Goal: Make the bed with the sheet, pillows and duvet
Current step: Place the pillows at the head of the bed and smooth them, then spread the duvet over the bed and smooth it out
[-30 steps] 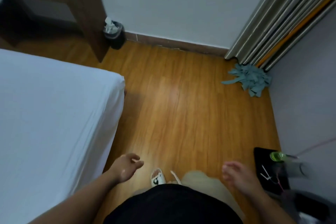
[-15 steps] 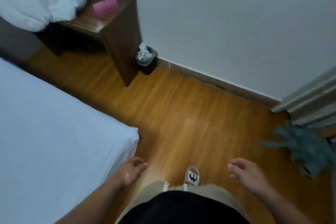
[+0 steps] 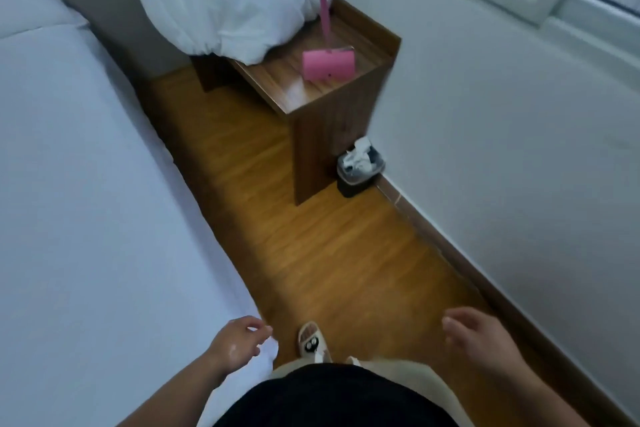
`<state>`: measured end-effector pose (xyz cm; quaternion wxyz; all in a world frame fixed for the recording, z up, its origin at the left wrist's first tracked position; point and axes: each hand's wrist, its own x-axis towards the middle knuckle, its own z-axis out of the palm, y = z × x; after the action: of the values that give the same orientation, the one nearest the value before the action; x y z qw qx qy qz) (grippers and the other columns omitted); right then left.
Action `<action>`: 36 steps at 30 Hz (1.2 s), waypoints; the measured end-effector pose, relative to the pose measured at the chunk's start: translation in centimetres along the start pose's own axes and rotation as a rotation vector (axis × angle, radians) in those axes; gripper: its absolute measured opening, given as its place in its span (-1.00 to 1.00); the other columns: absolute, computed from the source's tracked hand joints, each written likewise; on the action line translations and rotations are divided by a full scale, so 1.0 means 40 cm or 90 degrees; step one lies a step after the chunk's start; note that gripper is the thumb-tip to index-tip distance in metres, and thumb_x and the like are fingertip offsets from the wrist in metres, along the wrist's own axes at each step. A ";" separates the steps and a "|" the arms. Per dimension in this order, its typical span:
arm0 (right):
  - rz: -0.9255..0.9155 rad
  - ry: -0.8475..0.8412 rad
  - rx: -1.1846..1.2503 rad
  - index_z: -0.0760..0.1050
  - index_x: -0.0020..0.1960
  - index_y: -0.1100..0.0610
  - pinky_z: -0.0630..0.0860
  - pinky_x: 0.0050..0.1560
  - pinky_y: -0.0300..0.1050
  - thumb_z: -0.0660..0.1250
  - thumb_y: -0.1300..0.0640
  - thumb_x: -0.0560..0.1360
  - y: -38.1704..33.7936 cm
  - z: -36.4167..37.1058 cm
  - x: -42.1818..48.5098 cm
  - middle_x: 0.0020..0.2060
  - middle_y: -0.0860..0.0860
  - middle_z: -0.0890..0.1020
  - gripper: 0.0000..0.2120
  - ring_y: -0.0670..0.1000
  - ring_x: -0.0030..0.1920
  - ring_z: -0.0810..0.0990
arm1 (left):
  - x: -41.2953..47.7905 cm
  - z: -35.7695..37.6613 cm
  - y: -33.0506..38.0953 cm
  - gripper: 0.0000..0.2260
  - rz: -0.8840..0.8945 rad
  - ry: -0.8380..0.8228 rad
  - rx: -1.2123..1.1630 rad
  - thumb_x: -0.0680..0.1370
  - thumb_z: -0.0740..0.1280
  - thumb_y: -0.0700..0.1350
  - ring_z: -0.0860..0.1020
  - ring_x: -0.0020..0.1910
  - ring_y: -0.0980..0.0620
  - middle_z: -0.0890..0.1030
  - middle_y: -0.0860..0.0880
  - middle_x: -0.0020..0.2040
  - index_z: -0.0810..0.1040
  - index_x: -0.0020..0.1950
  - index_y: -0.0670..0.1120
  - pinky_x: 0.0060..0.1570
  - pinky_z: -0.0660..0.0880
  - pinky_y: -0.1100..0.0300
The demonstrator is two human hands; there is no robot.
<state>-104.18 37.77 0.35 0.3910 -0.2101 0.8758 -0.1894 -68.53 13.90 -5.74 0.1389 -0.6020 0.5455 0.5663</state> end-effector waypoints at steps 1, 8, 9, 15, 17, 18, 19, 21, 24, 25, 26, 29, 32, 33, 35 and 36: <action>0.010 -0.007 0.001 0.59 0.10 -0.08 0.63 -0.10 -0.11 0.38 -0.03 0.55 -0.042 -0.007 0.042 -0.21 -0.14 0.72 -0.86 -0.19 -0.22 0.69 | 0.035 -0.039 0.051 -0.78 0.012 0.003 0.000 0.55 0.36 0.15 0.67 -0.09 0.02 0.65 0.01 0.00 0.58 0.07 0.05 0.02 0.61 0.08; 0.022 -0.071 -0.011 0.62 0.09 0.00 0.65 0.01 0.08 0.41 0.00 0.54 -0.347 -0.042 0.403 -0.25 -0.06 0.73 -0.84 -0.04 -0.20 0.71 | 0.222 -0.298 0.388 -0.79 0.083 0.071 -0.076 0.58 0.34 0.15 0.65 -0.04 0.07 0.60 0.07 0.06 0.55 0.14 0.10 -0.12 0.54 0.26; 0.002 -0.077 -0.010 0.62 0.10 0.01 0.65 0.03 0.10 0.41 0.01 0.54 -0.408 -0.042 0.469 -0.25 -0.05 0.73 -0.83 -0.03 -0.18 0.71 | 0.250 -0.328 0.422 -0.79 0.082 0.078 -0.095 0.58 0.35 0.15 0.66 -0.05 0.07 0.60 0.06 0.06 0.55 0.14 0.10 -0.13 0.55 0.26; -0.155 -0.144 0.007 0.61 0.13 -0.06 0.65 0.05 0.05 0.39 -0.02 0.54 -0.849 -0.035 0.835 -0.15 -0.11 0.71 -0.82 -0.14 -0.17 0.70 | 0.410 -0.477 0.528 -0.73 -0.046 0.083 -0.222 0.57 0.39 0.08 0.64 -0.07 -0.04 0.63 -0.08 0.08 0.56 0.19 -0.01 -0.15 0.55 0.15; -0.218 -0.173 -0.001 0.61 0.13 -0.09 0.64 0.05 0.04 0.39 -0.02 0.54 -1.014 -0.059 0.925 -0.10 -0.13 0.71 -0.83 -0.16 -0.17 0.70 | 0.439 -0.531 0.573 -0.70 -0.094 0.095 -0.280 0.57 0.41 -0.02 0.59 -0.16 -0.07 0.62 -0.13 0.02 0.56 0.23 -0.14 -0.27 0.48 0.17; -0.254 -0.184 -0.007 0.60 0.11 -0.12 0.64 0.04 0.02 0.39 -0.02 0.54 -1.096 -0.075 0.965 -0.09 -0.16 0.70 -0.85 -0.16 -0.16 0.70 | 0.455 -0.561 0.602 -0.70 -0.102 0.108 -0.298 0.57 0.42 -0.06 0.56 -0.19 -0.06 0.61 -0.15 -0.01 0.55 0.23 -0.18 -0.33 0.44 0.19; -0.292 -0.190 -0.016 0.59 0.08 -0.16 0.64 0.02 -0.02 0.39 -0.03 0.54 -1.177 -0.094 1.001 -0.08 -0.19 0.70 -0.87 -0.16 -0.13 0.70 | 0.469 -0.594 0.634 -0.70 -0.106 0.123 -0.319 0.57 0.42 -0.10 0.54 -0.23 -0.06 0.60 -0.17 -0.03 0.54 0.23 -0.21 -0.38 0.40 0.21; -0.356 -0.174 -0.019 0.59 0.07 -0.19 0.60 -0.04 -0.14 0.40 -0.03 0.53 -1.329 -0.132 1.058 -0.06 -0.25 0.69 -0.87 -0.19 -0.06 0.68 | 0.502 -0.670 0.708 -0.72 -0.104 0.154 -0.351 0.57 0.42 -0.16 0.49 -0.31 -0.05 0.58 -0.19 -0.11 0.53 0.22 -0.25 -0.46 0.35 0.23; -0.411 -0.121 -0.024 0.58 0.13 -0.20 0.54 -0.03 -0.24 0.40 -0.09 0.51 -1.512 -0.172 1.115 -0.03 -0.30 0.67 -0.80 -0.30 -0.02 0.63 | 0.568 -0.790 0.831 -0.68 -0.077 0.186 -0.358 0.57 0.42 -0.13 0.49 -0.30 -0.03 0.58 -0.15 -0.12 0.50 0.28 -0.18 -0.43 0.40 0.22; -0.416 -0.113 -0.020 0.57 0.14 -0.22 0.53 -0.04 -0.27 0.39 -0.11 0.51 -1.566 -0.173 1.126 -0.02 -0.31 0.66 -0.79 -0.33 -0.02 0.61 | 0.595 -0.838 0.878 -0.64 -0.059 0.190 -0.347 0.57 0.42 -0.08 0.53 -0.24 -0.03 0.59 -0.13 -0.07 0.46 0.33 -0.12 -0.36 0.45 0.21; -0.422 -0.107 -0.011 0.56 0.14 -0.22 0.52 -0.05 -0.29 0.40 -0.10 0.51 -1.613 -0.166 1.135 -0.03 -0.31 0.66 -0.79 -0.34 -0.02 0.60 | 0.625 -0.888 0.924 -0.57 -0.037 0.192 -0.333 0.57 0.42 -0.03 0.57 -0.17 -0.02 0.59 -0.09 -0.02 0.41 0.38 -0.06 -0.28 0.50 0.20; -0.422 -0.081 0.029 0.55 0.20 -0.15 0.53 -0.03 -0.32 0.44 -0.02 0.50 -1.732 -0.108 1.155 -0.01 -0.25 0.65 -0.72 -0.31 -0.01 0.60 | 0.750 -1.060 1.054 -0.36 0.039 0.208 -0.292 0.53 0.42 0.15 0.58 0.05 -0.03 0.54 -0.04 0.17 0.25 0.53 0.05 -0.04 0.58 0.09; -0.385 -0.032 0.082 0.49 0.29 -0.14 0.53 -0.02 -0.33 0.48 -0.05 0.47 -1.844 -0.037 1.192 0.11 -0.20 0.58 -0.58 -0.25 0.03 0.58 | 0.892 -1.256 1.204 -0.14 0.118 0.274 -0.298 0.38 0.42 0.38 0.53 0.20 -0.04 0.43 -0.03 0.37 0.16 0.56 0.14 0.14 0.58 -0.06; -0.376 -0.003 0.080 0.45 0.32 -0.17 0.51 -0.02 -0.32 0.50 -0.07 0.44 -1.886 -0.019 1.212 0.15 -0.19 0.53 -0.52 -0.24 0.06 0.56 | 0.938 -1.324 1.256 -0.06 0.150 0.304 -0.311 0.30 0.42 0.45 0.51 0.25 -0.04 0.42 0.00 0.38 0.14 0.57 0.15 0.19 0.55 -0.05; -0.343 0.056 0.078 0.39 0.37 -0.16 0.54 0.11 -0.15 0.54 -0.12 0.37 -1.972 0.010 1.266 0.23 -0.16 0.44 -0.37 -0.16 0.13 0.51 | 1.025 -1.462 1.357 0.06 0.196 0.360 -0.333 0.19 0.39 0.54 0.49 0.27 -0.03 0.46 0.07 0.34 0.14 0.56 0.14 0.18 0.51 0.09; -0.314 0.091 0.073 0.36 0.40 -0.15 0.53 0.19 -0.04 0.56 -0.15 0.34 -2.018 0.016 1.291 0.26 -0.15 0.41 -0.30 -0.12 0.17 0.49 | 1.060 -1.530 1.406 0.08 0.201 0.382 -0.336 0.17 0.37 0.55 0.49 0.28 -0.04 0.46 0.04 0.37 0.13 0.57 0.13 0.20 0.49 0.09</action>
<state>-117.22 -56.79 8.72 0.2815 -0.3812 0.8112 -0.3426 -91.90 -75.91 3.86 -0.2730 -0.6639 0.4839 0.5005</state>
